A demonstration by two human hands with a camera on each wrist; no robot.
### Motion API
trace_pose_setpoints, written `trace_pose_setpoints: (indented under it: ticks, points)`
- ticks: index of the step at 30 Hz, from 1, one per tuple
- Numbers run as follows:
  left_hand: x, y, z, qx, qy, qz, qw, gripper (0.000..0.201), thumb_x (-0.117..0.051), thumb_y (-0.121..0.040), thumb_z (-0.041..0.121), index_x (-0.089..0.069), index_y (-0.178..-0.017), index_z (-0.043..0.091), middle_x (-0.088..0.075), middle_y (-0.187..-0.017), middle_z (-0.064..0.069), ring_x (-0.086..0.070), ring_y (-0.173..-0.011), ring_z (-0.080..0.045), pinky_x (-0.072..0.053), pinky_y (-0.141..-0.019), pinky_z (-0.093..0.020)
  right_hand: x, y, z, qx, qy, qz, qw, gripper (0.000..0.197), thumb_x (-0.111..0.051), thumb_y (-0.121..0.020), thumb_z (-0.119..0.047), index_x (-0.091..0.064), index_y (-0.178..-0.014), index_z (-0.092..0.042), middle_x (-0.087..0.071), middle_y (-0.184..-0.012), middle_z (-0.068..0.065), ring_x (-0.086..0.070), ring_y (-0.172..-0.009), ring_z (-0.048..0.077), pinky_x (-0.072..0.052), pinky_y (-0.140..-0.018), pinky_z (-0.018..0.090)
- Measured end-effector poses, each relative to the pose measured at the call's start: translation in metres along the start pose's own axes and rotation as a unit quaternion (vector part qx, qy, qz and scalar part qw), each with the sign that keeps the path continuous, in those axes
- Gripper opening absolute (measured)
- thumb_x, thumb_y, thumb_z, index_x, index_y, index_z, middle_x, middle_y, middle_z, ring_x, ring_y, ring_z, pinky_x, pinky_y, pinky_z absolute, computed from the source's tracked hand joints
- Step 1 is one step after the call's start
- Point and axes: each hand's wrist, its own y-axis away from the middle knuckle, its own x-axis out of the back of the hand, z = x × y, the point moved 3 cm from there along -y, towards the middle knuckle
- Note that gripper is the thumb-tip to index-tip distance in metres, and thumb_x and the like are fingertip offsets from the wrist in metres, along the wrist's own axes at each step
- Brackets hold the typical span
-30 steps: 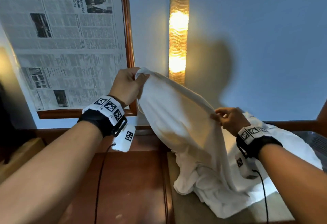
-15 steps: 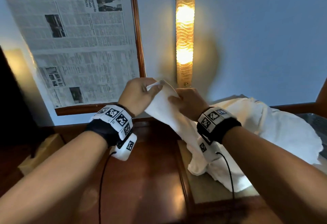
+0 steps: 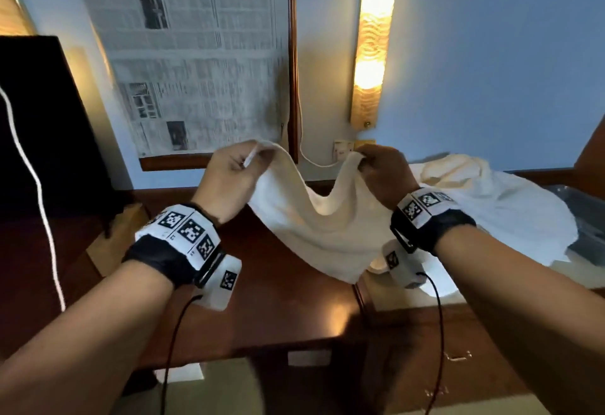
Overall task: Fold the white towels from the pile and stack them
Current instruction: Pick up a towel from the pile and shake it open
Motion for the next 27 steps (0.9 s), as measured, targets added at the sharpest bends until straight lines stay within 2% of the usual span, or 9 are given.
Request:
trace_pose_setpoints:
  ticks: [2, 5, 8, 10, 13, 18, 22, 24, 27]
  points:
    - [-0.019, 0.002, 0.005, 0.022, 0.061, -0.026, 0.998, 0.019, -0.056, -0.101, 0.026, -0.074, -0.096, 0.029, -0.074, -0.092, 0.01, -0.068, -0.092, -0.005, -0.05, -0.085, -0.026, 0.007, 0.005, -0.043, 0.074, -0.049, -0.006, 0.996, 0.02, -0.061, -0.09, -0.006, -0.076, -0.103, -0.011, -0.074, -0.098, 0.006, -0.066, -0.091, 0.02, -0.047, -0.083, 0.029]
    - [-0.051, 0.008, 0.013, 0.072, 0.138, -0.035, 0.987, 0.022, -0.051, -0.104, 0.019, -0.071, -0.098, 0.027, -0.074, -0.088, 0.018, -0.066, -0.091, 0.002, -0.048, -0.087, -0.021, 0.019, 0.013, -0.077, 0.13, -0.059, -0.027, 0.989, 0.011, -0.066, -0.09, -0.015, -0.077, -0.088, -0.015, -0.073, -0.081, 0.0, -0.063, -0.073, 0.01, -0.046, -0.07, 0.021]
    - [-0.076, 0.014, 0.015, 0.121, 0.208, -0.05, 0.969, 0.029, -0.047, -0.105, 0.029, -0.073, -0.098, 0.017, -0.074, -0.098, -0.002, -0.068, -0.098, -0.017, -0.052, -0.094, -0.037, 0.023, 0.017, -0.068, 0.101, -0.032, -0.026, 0.994, 0.035, -0.07, -0.088, -0.022, -0.055, -0.057, -0.028, -0.053, -0.055, -0.009, -0.047, -0.054, 0.005, -0.035, -0.055, 0.021]
    - [-0.086, 0.014, 0.015, 0.127, 0.212, -0.044, 0.968, 0.033, -0.046, -0.105, 0.032, -0.071, -0.098, 0.012, -0.072, -0.095, -0.007, -0.066, -0.091, -0.02, -0.051, -0.088, -0.04, 0.025, 0.025, -0.059, 0.078, -0.026, -0.018, 0.996, 0.046, -0.07, -0.089, -0.027, -0.042, -0.052, -0.03, -0.041, -0.05, -0.011, -0.039, -0.049, 0.005, -0.03, -0.052, 0.022]
    - [-0.095, 0.009, 0.021, 0.115, 0.196, -0.028, 0.973, 0.031, -0.046, -0.105, 0.034, -0.069, -0.09, 0.018, -0.07, -0.083, 0.001, -0.064, -0.079, -0.01, -0.05, -0.076, -0.032, 0.03, 0.04, -0.049, 0.081, -0.044, -0.012, 0.996, 0.038, -0.066, -0.093, -0.031, -0.048, -0.06, -0.025, -0.044, -0.056, -0.012, -0.041, -0.053, 0.005, -0.031, -0.054, 0.023]
    - [-0.087, -0.005, 0.028, 0.116, 0.184, 0.005, 0.976, 0.035, -0.045, -0.105, 0.036, -0.061, -0.077, 0.024, -0.065, -0.066, 0.011, -0.061, -0.068, -0.007, -0.048, -0.071, -0.034, 0.031, 0.058, 0.014, 0.057, 0.031, -0.056, 0.996, 0.026, -0.063, -0.096, -0.024, -0.065, -0.074, -0.012, -0.046, -0.063, -0.017, -0.043, -0.064, 0.014, -0.026, -0.061, 0.026]
    - [-0.074, -0.012, 0.017, 0.163, 0.228, 0.019, 0.96, 0.037, -0.051, -0.1, 0.047, -0.065, -0.075, 0.023, -0.066, -0.077, -0.002, -0.062, -0.083, -0.023, -0.049, -0.094, -0.055, 0.027, 0.065, 0.114, -0.108, 0.067, -0.113, 0.985, 0.037, -0.06, -0.096, -0.019, -0.054, -0.06, -0.027, -0.05, -0.065, -0.01, -0.054, -0.077, 0.021, -0.036, -0.071, 0.027]
    - [-0.083, -0.014, 0.014, 0.174, 0.247, 0.005, 0.953, 0.037, -0.056, -0.096, 0.047, -0.071, -0.07, 0.025, -0.067, -0.076, -0.001, -0.062, -0.084, -0.024, -0.046, -0.096, -0.052, 0.026, 0.055, 0.12, -0.158, 0.051, -0.102, 0.981, 0.032, -0.057, -0.097, -0.02, -0.059, -0.067, -0.03, -0.056, -0.069, -0.007, -0.053, -0.08, 0.02, -0.037, -0.073, 0.027]
    - [-0.104, -0.016, 0.015, 0.159, 0.228, 0.015, 0.96, 0.04, -0.053, -0.102, 0.037, -0.064, -0.066, 0.022, -0.062, -0.072, -0.002, -0.058, -0.075, -0.021, -0.044, -0.084, -0.042, 0.025, 0.022, 0.072, -0.07, 0.005, -0.063, 0.996, 0.019, -0.054, -0.098, -0.014, -0.07, -0.088, -0.014, -0.066, -0.083, 0.007, -0.058, -0.083, 0.023, -0.036, -0.072, 0.027]
